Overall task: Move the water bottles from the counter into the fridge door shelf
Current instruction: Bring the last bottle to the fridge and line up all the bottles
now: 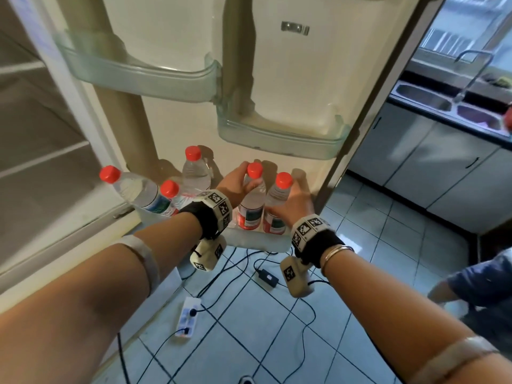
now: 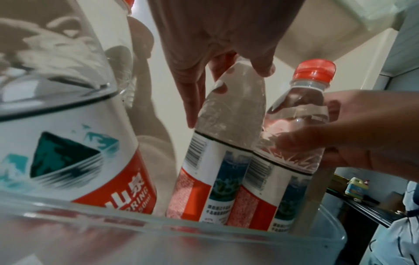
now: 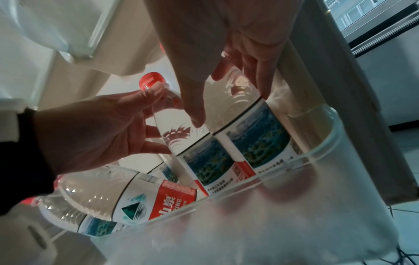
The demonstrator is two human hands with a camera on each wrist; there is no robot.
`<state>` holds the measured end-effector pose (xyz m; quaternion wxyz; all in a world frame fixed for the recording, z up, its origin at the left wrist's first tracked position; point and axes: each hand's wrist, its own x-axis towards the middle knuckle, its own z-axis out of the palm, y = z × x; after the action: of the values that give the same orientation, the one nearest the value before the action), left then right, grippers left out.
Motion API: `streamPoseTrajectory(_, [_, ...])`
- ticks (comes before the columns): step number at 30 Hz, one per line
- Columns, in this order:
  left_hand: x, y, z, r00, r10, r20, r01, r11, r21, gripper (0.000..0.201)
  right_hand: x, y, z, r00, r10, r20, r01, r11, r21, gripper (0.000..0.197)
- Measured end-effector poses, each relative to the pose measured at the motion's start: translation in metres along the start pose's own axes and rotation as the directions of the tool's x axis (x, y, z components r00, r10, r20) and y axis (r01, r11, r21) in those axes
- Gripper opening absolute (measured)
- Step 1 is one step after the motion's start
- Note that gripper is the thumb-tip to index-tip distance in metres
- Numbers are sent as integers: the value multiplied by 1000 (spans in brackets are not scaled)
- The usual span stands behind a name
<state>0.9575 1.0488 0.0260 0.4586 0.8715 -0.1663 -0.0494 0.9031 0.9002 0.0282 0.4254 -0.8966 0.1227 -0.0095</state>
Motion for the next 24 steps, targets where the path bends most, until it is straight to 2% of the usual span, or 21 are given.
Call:
streamPoseTrajectory(11, [0,7,1,999,35,29,-36,999,39,32,13,1,-6,998,-60,-14,60,998,13,68])
streamPoseTrajectory(17, [-2,15,3,1000,-23,11,23,997,72,35,10,1,-16,981,-175,-80,183,978,104,74])
streamPoseTrajectory(21, [-2,20,3,996,-92,12,91,993,81,41,14,-8,-28,978,-203,-47,204,979,0,70])
streamPoseTrajectory(24, [-2,21,-3,990,-141,22,142,989,-29,55,15,-16,-32,970,-236,-62,232,971,-64,58])
